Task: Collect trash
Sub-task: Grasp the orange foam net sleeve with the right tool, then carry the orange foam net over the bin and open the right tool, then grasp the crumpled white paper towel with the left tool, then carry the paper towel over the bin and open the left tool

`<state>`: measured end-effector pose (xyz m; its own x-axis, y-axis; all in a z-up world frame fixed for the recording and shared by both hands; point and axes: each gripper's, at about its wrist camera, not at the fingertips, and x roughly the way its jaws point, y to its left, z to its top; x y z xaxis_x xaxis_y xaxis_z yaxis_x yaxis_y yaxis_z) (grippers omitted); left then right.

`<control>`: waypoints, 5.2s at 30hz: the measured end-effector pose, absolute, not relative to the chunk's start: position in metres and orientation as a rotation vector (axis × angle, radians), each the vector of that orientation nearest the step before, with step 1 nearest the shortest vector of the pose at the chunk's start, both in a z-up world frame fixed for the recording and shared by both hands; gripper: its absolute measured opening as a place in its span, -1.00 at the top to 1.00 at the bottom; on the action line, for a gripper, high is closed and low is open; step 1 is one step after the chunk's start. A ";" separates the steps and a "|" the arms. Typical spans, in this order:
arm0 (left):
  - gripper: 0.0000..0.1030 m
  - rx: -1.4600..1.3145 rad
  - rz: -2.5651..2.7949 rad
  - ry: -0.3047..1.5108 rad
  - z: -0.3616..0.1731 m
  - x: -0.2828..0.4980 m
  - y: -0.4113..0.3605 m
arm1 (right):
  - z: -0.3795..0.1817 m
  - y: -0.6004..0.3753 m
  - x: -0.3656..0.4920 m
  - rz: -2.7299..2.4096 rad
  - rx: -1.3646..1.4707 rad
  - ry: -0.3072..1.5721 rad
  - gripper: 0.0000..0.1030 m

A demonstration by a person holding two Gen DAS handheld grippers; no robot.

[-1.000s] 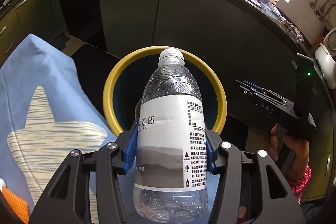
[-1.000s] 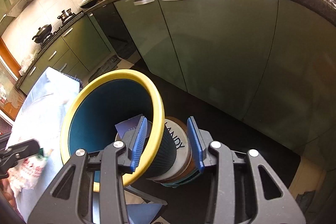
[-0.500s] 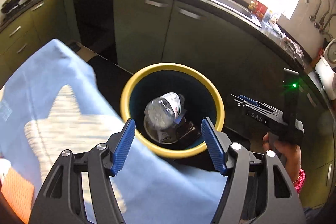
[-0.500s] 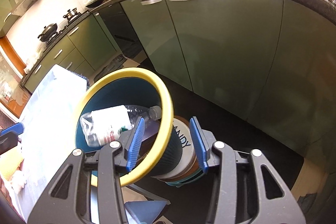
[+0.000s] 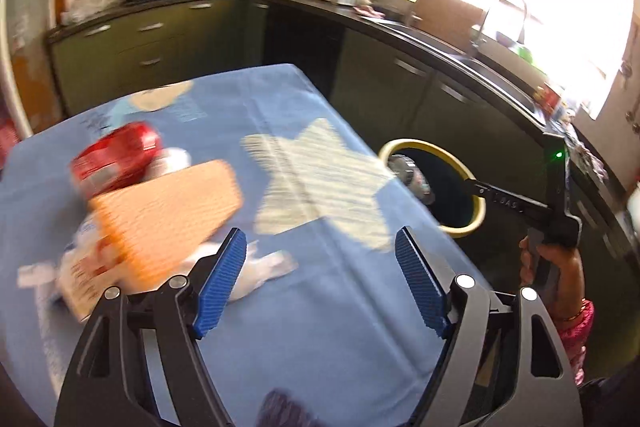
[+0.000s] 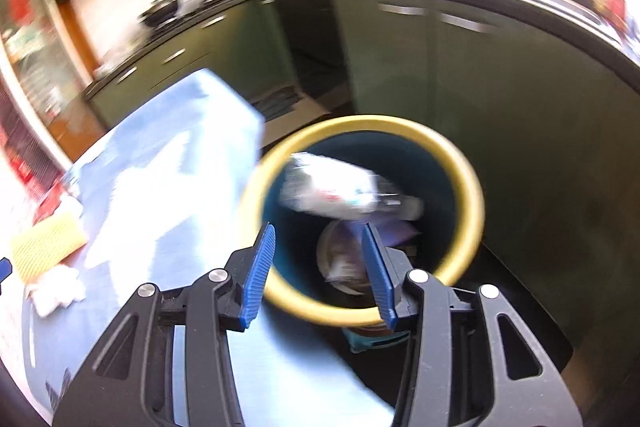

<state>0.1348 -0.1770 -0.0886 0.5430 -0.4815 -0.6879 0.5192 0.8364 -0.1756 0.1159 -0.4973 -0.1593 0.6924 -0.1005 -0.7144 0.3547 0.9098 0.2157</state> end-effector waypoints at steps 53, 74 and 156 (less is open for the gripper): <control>-0.53 -0.046 -0.413 0.791 -0.113 0.117 -0.050 | -0.065 -0.285 0.134 0.272 0.142 0.586 0.90; -0.53 0.012 -0.479 0.791 -0.108 0.115 -0.083 | -0.062 -0.445 0.088 -0.208 0.235 0.518 0.90; 0.77 0.108 -0.708 0.749 -0.069 0.150 -0.180 | -0.140 -0.479 0.109 -0.240 0.323 0.686 0.34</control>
<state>0.1503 -0.1801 -0.0691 0.5144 -0.5509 -0.6571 0.6249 0.7656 -0.1527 0.1091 -0.4786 -0.1395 0.7498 -0.1105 -0.6524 0.3208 0.9231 0.2123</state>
